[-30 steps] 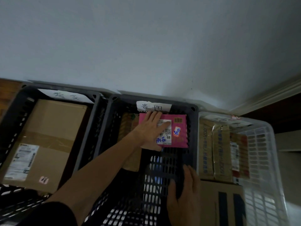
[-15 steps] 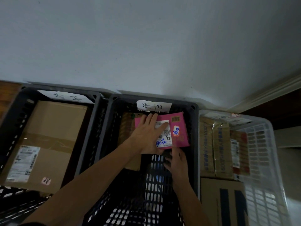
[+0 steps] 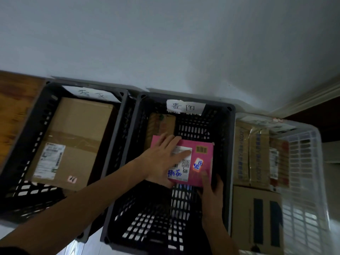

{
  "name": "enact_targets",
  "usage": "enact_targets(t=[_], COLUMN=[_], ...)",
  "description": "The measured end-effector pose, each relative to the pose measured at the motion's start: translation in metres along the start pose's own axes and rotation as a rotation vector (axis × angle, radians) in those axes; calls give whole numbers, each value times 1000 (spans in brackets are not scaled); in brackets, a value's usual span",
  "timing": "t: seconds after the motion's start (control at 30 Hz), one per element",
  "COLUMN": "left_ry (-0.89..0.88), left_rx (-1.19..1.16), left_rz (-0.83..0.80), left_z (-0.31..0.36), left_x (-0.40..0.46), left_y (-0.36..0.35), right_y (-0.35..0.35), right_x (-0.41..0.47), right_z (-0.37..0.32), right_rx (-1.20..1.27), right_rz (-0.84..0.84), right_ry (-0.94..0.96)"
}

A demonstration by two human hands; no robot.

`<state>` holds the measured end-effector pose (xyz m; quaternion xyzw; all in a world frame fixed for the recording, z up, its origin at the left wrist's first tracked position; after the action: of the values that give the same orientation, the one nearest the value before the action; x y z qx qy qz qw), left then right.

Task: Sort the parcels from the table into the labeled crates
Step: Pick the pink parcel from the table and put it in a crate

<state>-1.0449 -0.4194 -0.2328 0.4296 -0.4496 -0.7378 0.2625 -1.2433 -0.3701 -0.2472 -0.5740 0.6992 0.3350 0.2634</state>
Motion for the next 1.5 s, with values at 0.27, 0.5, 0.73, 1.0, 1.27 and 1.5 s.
enact_targets(t=[0.27,0.5,0.73,1.0,1.27,1.5], left_ry=[-8,163,74,59,55,127], left_rx=[-25,-116,-123,-219,-355,-325], left_rz=[-96,13,71,169,324,332], left_z=[34,32,12,-8,-14,-50], left_x=[-38,-32,-3,11,44,66], left_y=[-31,-15,4,8,10,10], right_y=[11,7,7,6,16,22], right_x=[-10,-10,-12,-18,-22,-8], right_z=[23,-8,-36,-71,-90,-56], right_rx=[-135,-163,-365,-787,-796,-849], right_rz=[-182,-65,-72,-22,37,63], right_ry=[-5,98,256,468,593,449])
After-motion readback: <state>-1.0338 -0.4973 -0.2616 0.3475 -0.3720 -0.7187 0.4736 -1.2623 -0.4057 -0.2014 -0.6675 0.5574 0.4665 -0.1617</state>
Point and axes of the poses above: each hand's wrist, its own x-axis towards the middle knuckle, its own y-axis out of the back of the hand, z = x × y, the point moved 4 cm from there along x, towards the middle knuckle, and after that the axes turned 2 degrees about -y, right-handed, at the moved point
